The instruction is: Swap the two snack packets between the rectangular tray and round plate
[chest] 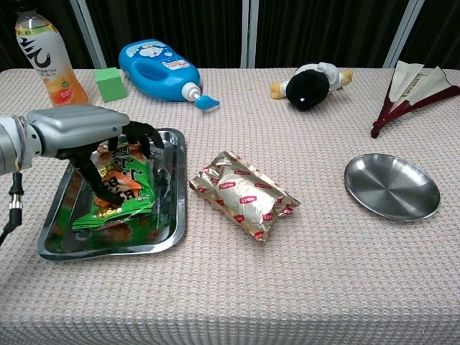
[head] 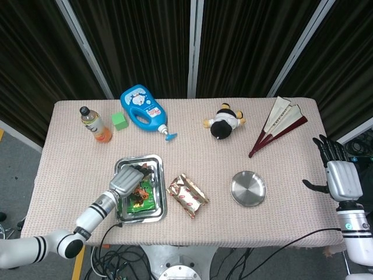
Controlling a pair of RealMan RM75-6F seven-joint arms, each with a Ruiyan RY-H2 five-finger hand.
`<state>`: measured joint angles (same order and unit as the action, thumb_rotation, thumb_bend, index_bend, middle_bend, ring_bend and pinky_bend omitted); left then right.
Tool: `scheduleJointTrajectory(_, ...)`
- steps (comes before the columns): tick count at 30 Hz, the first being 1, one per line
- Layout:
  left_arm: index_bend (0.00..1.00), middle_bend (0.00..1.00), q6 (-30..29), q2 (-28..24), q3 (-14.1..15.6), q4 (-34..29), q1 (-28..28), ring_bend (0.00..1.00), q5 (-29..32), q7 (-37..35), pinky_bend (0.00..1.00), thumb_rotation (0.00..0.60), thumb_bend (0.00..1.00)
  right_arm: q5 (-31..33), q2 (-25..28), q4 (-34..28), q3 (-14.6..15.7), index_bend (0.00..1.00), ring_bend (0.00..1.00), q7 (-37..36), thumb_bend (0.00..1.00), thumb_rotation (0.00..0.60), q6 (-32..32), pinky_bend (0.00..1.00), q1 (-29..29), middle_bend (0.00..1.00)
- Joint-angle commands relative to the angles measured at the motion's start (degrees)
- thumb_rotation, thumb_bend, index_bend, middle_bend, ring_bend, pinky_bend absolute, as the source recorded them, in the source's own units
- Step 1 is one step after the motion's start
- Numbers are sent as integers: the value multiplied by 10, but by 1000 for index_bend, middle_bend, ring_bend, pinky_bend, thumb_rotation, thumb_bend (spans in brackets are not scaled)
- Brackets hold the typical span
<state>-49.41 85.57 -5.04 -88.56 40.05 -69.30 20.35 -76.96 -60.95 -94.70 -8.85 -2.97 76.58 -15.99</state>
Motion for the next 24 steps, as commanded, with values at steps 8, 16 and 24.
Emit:
scheduleJointTrajectory(8,357,437,-27,10,0,10,0,403,-29,-20,560,600,194,1,-3,3,-3,0,0,2,0,600,-3,0,1,0)
scheduleJointTrajectory(16,359,438,-48,-5,-29,-10,18,405,-60,-36,561,600,203,0,-2,7,-6,0,0,-4,0,600,1,0,6,0)
scheduleJointTrajectory(24,355,431,-25,37,-82,58,79,401,-69,-82,556,600,202,2,-3,17,-6,0,0,-19,0,600,3,0,13,0)
